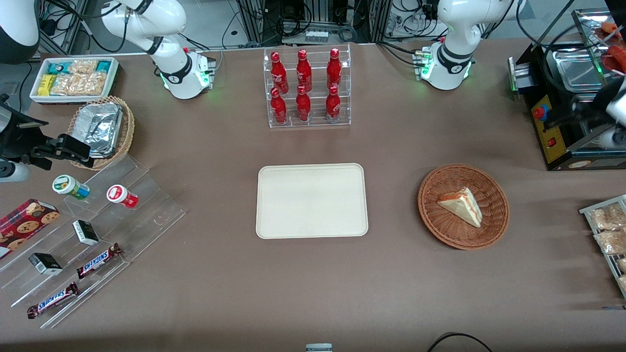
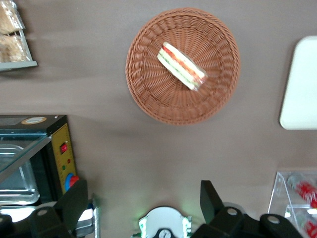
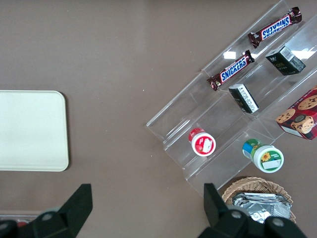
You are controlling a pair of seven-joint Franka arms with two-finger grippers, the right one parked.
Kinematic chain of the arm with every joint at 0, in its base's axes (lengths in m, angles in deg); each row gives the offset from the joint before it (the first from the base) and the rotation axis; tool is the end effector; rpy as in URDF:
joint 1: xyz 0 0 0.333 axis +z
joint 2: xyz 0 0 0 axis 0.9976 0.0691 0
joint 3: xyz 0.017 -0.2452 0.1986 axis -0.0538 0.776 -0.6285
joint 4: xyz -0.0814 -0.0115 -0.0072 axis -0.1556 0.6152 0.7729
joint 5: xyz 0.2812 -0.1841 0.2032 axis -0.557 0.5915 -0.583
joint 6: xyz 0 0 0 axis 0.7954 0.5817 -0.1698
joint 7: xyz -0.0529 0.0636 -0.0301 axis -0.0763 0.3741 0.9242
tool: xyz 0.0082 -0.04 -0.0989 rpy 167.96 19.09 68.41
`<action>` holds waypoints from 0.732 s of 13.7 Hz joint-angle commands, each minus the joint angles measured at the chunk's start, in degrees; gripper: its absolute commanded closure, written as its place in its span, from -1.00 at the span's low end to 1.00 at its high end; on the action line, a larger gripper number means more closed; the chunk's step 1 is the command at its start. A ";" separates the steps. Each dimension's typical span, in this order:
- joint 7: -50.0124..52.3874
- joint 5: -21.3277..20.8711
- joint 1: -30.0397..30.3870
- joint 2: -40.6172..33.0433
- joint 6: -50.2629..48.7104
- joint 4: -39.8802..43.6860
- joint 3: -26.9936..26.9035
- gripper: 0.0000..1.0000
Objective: Place sandwich from basket to tray
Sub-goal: 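Move the left gripper down toward the sandwich in the wicker basket, then lower the open left gripper around the wrapped sandwich and close it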
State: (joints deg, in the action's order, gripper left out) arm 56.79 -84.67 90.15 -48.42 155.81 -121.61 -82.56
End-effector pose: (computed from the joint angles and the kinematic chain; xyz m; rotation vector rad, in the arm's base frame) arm 0.5494 0.0315 0.5847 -3.1231 -0.0671 0.3088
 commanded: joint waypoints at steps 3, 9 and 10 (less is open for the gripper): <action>18.41 -0.31 -1.91 3.86 22.22 -14.84 -0.44 -0.99; 50.57 -0.31 -5.78 3.68 50.73 -34.64 -0.44 -0.99; 54.80 -0.31 -6.92 4.20 54.07 -36.05 -0.44 -0.99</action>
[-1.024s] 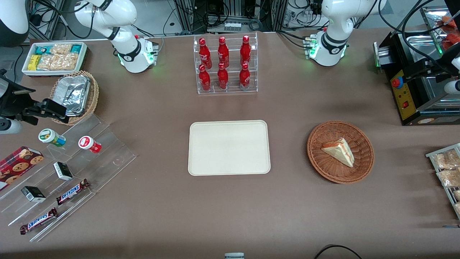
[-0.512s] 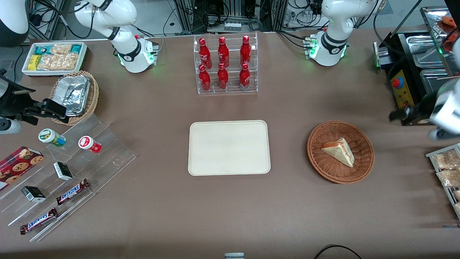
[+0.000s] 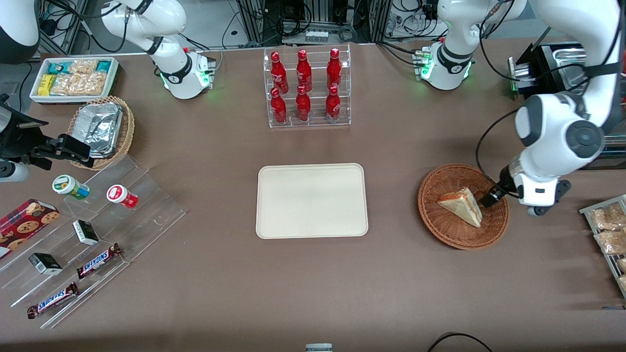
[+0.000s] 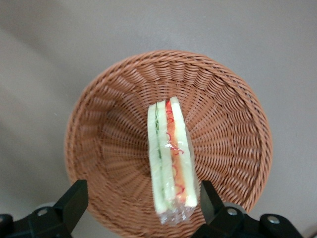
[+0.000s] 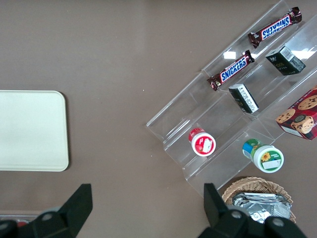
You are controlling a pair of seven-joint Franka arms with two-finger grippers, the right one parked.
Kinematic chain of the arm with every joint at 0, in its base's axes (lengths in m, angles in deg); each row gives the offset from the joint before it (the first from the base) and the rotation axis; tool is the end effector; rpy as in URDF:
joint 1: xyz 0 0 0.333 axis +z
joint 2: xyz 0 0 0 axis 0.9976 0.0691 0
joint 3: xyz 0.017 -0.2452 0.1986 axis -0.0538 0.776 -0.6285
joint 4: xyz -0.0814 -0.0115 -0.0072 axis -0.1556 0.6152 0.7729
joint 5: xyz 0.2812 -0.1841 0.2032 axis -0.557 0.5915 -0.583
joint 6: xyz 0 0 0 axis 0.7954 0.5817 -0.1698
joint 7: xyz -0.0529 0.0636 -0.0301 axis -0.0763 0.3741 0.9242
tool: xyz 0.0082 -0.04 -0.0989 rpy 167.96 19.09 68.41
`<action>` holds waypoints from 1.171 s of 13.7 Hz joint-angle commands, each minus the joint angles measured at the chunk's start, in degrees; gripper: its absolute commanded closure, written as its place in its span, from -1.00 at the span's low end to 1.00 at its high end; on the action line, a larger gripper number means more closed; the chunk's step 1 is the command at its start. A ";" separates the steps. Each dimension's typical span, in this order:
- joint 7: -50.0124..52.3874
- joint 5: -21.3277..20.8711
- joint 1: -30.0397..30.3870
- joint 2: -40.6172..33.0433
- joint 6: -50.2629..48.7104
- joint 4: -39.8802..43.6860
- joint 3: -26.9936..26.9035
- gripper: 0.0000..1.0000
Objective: Place sandwich from basket to tray
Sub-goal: 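Lower the open left gripper around the wrapped sandwich and close it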
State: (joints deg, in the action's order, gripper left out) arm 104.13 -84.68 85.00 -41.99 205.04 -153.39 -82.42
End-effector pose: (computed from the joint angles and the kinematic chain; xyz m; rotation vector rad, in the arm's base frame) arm 0.5616 -0.0208 0.3335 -2.9061 -1.1777 0.0035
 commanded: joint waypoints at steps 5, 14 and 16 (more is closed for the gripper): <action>17.42 -0.30 -4.83 0.33 8.21 -5.95 -0.49 -0.99; 19.63 -0.39 -5.29 4.20 13.23 -6.76 -0.67 -0.36; 19.63 -0.39 -5.03 4.11 13.14 -6.14 -0.76 1.00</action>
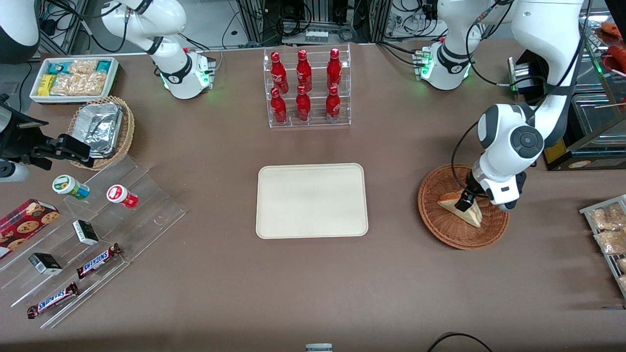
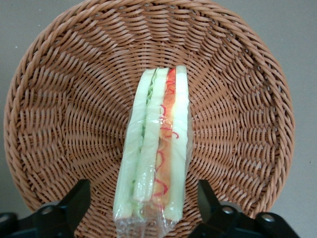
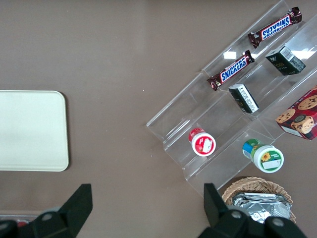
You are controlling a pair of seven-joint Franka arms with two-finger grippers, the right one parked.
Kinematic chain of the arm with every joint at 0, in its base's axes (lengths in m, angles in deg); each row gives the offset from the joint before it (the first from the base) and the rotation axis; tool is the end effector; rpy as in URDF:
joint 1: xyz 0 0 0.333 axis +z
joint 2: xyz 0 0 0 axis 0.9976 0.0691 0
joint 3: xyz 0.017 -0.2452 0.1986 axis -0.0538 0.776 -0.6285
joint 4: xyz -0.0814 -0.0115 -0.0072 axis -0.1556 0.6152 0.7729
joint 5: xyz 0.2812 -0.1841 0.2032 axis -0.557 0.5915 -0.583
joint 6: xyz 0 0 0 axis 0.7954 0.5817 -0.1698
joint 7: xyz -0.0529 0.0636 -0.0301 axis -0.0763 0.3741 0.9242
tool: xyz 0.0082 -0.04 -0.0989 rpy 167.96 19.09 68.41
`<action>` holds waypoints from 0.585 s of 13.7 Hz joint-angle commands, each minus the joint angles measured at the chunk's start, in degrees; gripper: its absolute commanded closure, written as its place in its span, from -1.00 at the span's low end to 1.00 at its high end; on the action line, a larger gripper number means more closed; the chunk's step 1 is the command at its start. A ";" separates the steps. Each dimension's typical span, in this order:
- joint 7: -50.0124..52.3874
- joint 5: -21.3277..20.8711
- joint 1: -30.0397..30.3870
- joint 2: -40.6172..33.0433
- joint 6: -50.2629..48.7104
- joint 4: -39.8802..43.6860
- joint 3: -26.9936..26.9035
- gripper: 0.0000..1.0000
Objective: Place sandwich from basket to tray
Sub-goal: 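Lower the open left gripper around the wrapped sandwich and close it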
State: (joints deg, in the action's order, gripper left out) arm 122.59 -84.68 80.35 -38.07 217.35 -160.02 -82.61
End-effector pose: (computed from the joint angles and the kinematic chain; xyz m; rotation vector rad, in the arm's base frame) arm 0.5409 -0.0628 0.2670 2.7351 1.5177 0.0355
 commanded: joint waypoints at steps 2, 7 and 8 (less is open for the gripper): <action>1.17 -0.38 -0.38 0.01 0.66 0.85 -0.56 1.00; -4.35 -2.14 -0.99 -7.00 -16.95 5.22 -0.13 1.00; -5.76 -2.75 -2.12 -8.76 -21.97 7.24 0.31 1.00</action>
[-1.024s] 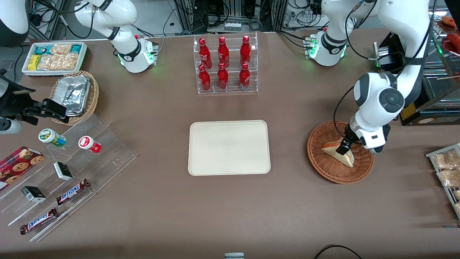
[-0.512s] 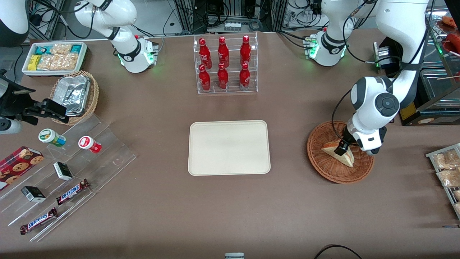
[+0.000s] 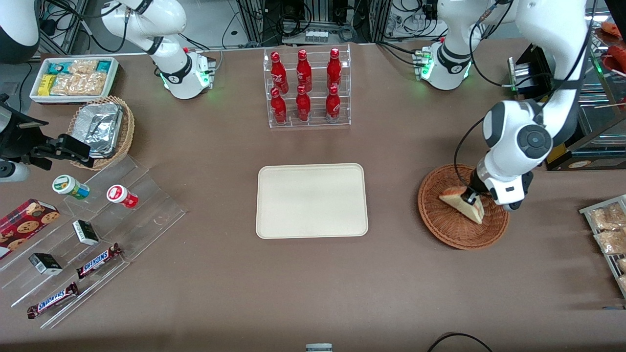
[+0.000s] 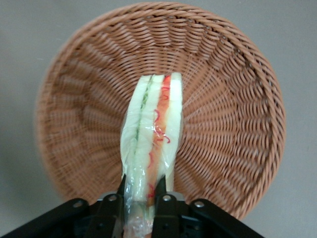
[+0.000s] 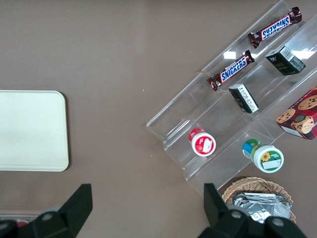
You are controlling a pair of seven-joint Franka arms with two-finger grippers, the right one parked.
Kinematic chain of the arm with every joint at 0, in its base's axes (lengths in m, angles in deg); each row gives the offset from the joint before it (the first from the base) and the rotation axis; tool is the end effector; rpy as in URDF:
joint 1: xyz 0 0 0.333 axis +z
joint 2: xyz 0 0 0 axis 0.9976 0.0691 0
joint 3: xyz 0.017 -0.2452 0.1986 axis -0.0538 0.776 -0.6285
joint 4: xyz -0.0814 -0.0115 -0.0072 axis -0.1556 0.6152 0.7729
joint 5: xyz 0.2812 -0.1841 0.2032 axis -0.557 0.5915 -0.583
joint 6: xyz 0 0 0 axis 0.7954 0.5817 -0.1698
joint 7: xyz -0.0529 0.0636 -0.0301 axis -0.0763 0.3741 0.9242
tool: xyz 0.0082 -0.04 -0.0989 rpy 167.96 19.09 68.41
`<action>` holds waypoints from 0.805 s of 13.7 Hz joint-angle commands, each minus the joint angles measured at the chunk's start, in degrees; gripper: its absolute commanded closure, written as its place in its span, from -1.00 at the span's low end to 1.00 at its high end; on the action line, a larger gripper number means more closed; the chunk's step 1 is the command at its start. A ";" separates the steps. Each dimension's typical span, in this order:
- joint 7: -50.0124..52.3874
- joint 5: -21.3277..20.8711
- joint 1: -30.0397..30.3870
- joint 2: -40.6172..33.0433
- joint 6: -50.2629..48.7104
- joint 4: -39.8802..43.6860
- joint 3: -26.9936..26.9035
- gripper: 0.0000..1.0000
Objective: Place sandwich from basket to tray
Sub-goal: 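Lift the sandwich out of the basket and carry it toward the tray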
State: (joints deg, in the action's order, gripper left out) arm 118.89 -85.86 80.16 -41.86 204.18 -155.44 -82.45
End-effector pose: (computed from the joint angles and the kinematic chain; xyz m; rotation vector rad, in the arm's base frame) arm 0.5454 -0.0658 0.3158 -2.7642 -1.3864 0.0564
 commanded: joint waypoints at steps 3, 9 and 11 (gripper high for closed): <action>-4.87 -1.66 -6.41 -6.30 -21.73 11.27 2.60 1.00; -6.02 -0.09 -21.96 3.61 -26.79 28.59 7.01 1.00; -6.12 0.09 -27.14 10.63 -26.00 34.91 7.01 1.00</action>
State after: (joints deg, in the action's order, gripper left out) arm 113.76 -86.18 56.90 -39.67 178.96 -129.08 -74.66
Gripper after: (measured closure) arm 0.859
